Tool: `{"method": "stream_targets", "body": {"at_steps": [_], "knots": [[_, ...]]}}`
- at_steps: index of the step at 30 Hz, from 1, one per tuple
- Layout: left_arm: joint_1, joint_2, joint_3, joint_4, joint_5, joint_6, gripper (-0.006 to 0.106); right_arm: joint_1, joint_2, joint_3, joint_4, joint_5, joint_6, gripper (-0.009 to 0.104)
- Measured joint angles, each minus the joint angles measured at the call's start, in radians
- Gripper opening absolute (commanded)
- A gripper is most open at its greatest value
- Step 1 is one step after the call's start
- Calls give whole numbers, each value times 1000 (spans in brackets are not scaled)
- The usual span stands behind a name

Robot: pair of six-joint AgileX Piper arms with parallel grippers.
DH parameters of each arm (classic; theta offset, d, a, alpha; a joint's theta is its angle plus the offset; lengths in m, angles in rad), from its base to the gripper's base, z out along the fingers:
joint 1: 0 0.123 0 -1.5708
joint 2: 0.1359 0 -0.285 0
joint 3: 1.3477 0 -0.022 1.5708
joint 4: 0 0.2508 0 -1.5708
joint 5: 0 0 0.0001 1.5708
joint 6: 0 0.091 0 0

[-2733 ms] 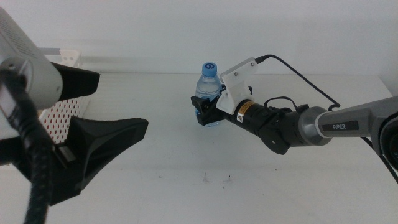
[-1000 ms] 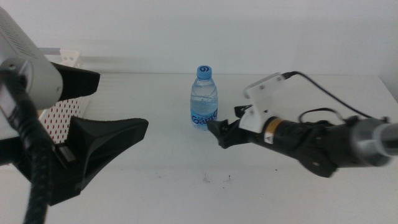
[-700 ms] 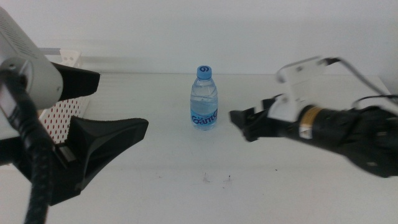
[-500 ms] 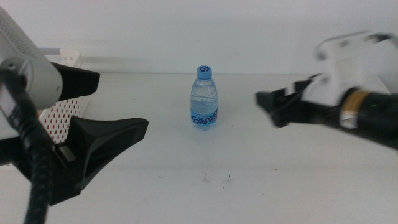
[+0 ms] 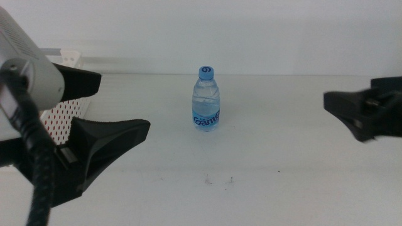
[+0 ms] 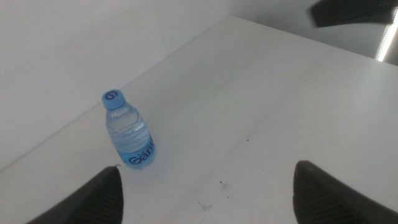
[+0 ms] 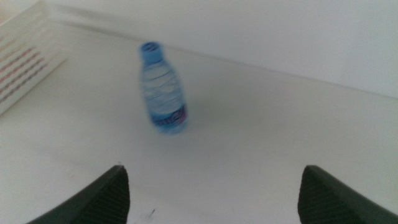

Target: Use arms to grab the bottles and put them into the dustbin to the left of the table.

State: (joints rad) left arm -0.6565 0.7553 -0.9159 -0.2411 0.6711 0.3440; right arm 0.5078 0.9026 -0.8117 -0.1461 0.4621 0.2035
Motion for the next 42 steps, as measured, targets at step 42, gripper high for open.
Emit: {"method": "stream_targets", "body": {"at_steps": [42], "knots": [[0,58,180,-25,-511,-100,94,0,-147,-259,238,362,-283,90]]}}
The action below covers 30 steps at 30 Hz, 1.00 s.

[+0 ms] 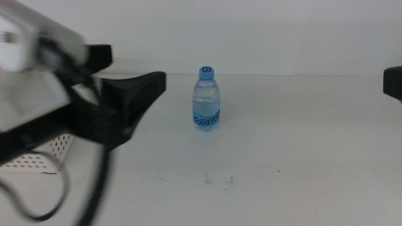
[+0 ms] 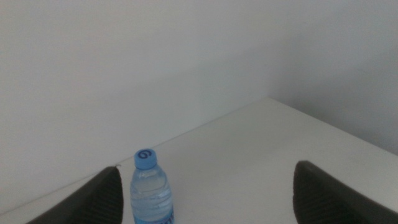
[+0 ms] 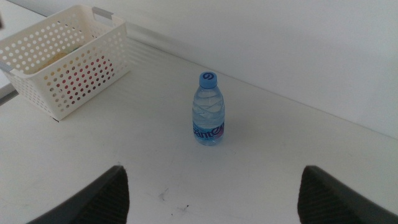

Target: Use arms to grab the bottles and put them into the dustbin to the left of the table.

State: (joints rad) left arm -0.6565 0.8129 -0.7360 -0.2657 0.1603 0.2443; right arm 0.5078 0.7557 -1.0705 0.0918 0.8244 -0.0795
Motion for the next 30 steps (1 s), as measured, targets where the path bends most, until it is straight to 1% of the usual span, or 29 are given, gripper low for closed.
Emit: {"method": "stream_targets", "body": {"at_steps": [5,9,14,17,23,30], "knots": [[-2,114,52,-9,-147,-14,94,0,0,0,0,0,2,90],[-40,201,88,-9,-253,-16,94,0,0,0,0,0,2,90],[-86,303,156,-9,-456,-16,94,0,0,0,0,0,2,90],[-94,353,189,-9,-526,-16,94,0,0,0,0,0,2,90],[-95,426,212,-9,-559,-16,94,0,0,0,0,0,2,90],[-100,437,212,-9,-569,-22,94,0,0,0,0,0,2,90]]}}
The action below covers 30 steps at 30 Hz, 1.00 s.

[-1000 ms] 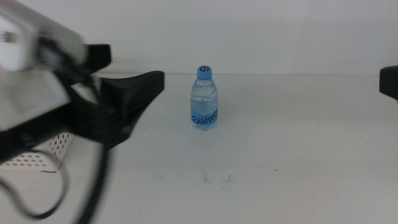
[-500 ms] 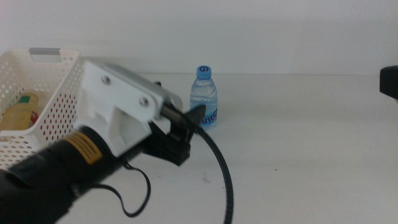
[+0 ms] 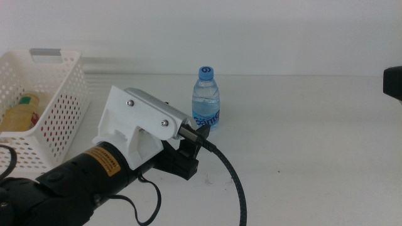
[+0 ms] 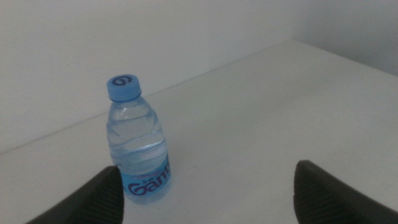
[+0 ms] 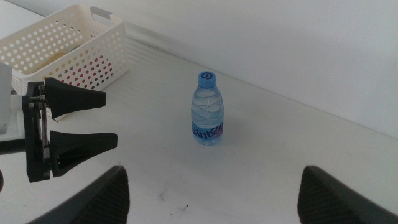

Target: Use arms to grab the bottles and put them into the dustbin to the left of the table.

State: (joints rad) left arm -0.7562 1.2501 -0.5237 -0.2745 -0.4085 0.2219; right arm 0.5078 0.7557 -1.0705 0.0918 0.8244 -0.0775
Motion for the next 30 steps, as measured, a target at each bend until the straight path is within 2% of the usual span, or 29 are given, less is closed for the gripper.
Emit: {"method": "stream_targets", "body": {"at_steps": [3,10,14,21,30], "knots": [[0,0,7,35,-13,-39,94,0,0,0,0,0,0,90],[85,33,48,226,-102,-227,94,0,0,0,0,0,0,90],[138,100,48,286,-178,-306,94,0,0,0,0,0,0,90],[173,305,53,334,-465,-364,94,0,0,0,0,0,0,90],[182,485,53,350,-619,-398,94,0,0,0,0,0,0,90]]}}
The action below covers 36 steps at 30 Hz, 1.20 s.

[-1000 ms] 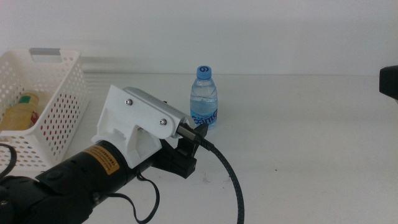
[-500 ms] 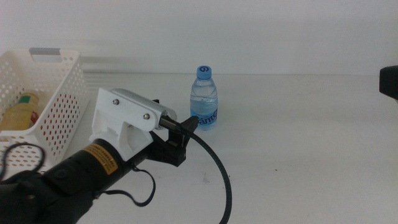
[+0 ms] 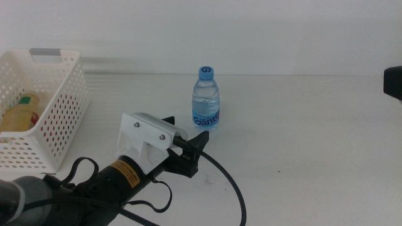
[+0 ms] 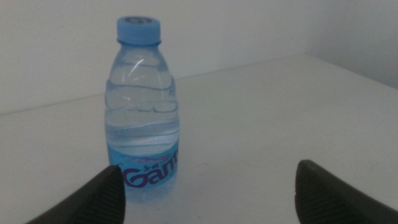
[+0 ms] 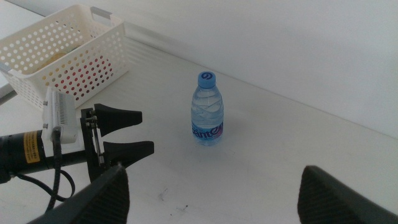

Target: Use arms to grab the bottles and put them into the dustbin to the left of the table.

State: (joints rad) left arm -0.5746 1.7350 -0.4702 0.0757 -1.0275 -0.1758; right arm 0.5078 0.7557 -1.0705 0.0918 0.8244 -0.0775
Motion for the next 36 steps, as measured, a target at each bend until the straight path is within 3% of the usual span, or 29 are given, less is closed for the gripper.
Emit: {"method": "stream_targets", "body": {"at_steps": [14,16,21,24,36], "knots": [[38,10,-2,21,-33,-2,94,0,0,0,0,0,0,90],[61,12,-21,52,-12,-2,94,0,0,0,0,0,0,90],[150,38,-112,244,95,-94,94,0,0,0,0,0,0,90],[180,71,-155,309,100,-122,94,0,0,0,0,0,0,90],[194,214,-302,339,90,-148,94,0,0,0,0,0,0,90]]}}
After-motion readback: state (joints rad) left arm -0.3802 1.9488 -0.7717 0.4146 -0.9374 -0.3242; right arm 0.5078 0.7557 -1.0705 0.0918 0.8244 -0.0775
